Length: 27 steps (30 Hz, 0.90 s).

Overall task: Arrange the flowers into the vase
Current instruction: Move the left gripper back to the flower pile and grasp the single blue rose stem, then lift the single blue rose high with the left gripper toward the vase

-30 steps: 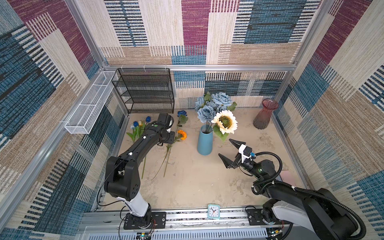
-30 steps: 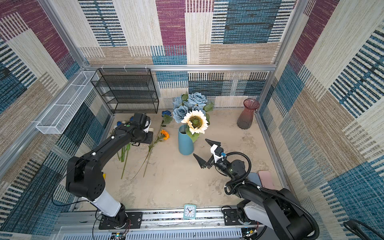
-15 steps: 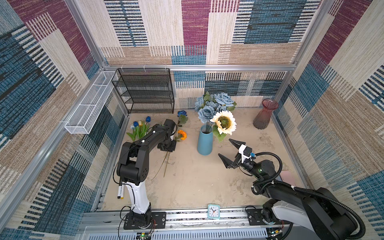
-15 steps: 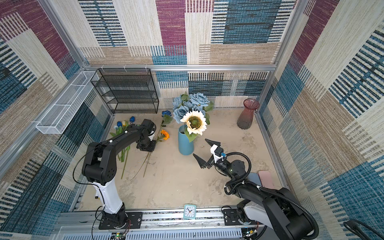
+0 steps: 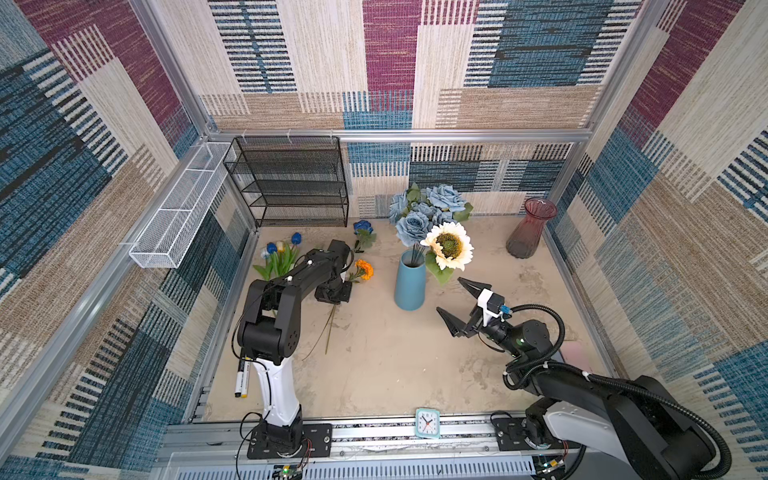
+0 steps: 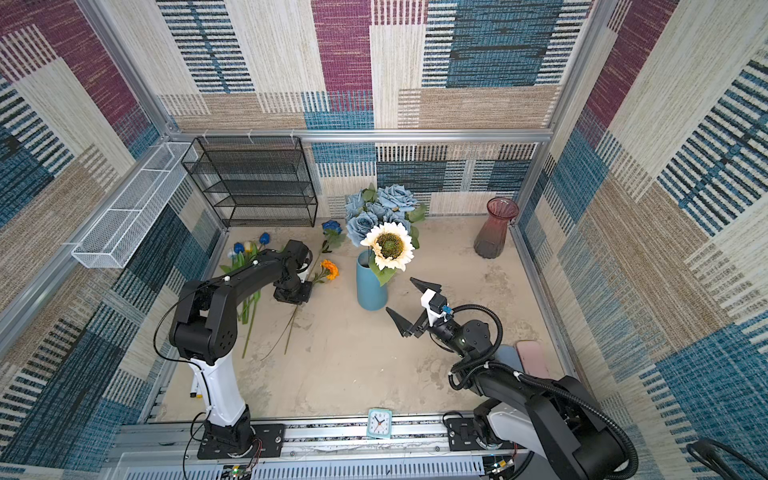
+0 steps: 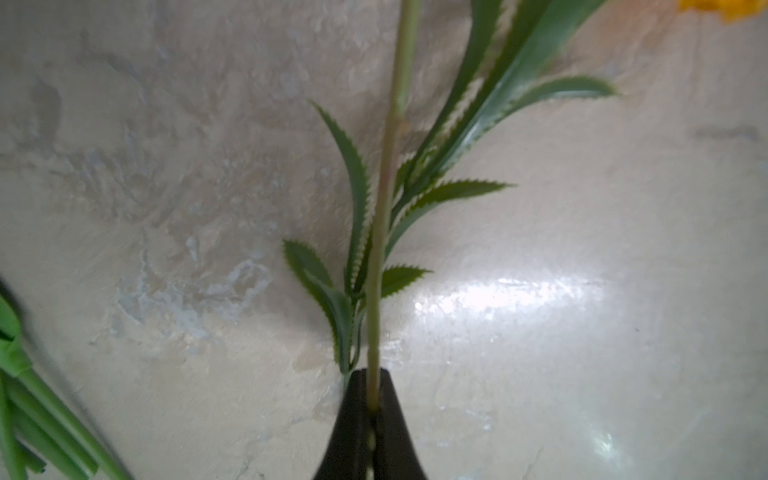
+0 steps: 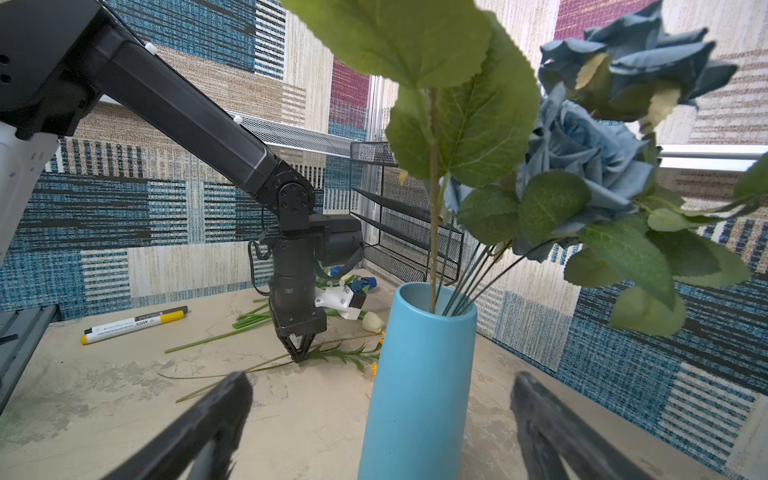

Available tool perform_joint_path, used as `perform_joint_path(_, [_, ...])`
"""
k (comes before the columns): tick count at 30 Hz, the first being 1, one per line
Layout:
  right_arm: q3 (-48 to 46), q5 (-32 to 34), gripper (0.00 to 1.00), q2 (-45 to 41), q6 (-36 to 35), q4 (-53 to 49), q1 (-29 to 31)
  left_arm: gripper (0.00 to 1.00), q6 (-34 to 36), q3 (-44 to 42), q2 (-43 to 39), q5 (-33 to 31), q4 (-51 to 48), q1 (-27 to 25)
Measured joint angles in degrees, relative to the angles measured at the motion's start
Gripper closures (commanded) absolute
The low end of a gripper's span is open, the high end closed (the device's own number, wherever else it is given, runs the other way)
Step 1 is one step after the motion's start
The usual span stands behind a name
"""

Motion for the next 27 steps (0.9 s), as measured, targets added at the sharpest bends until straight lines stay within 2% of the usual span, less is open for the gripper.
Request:
perform_joint_path(17, [0.0,0.02,0.0,-0.09,0.0,0.02,0.04,1.0,-1.51,0.68,-9.62,0.81,-0.63,-0.02])
perform_joint_path(27, [-0.22,0.07,0.0,-0.07,0.0,0.02,0.04,1.0,-1.49,-4.15,-15.47,2.05,3.56,-0.17])
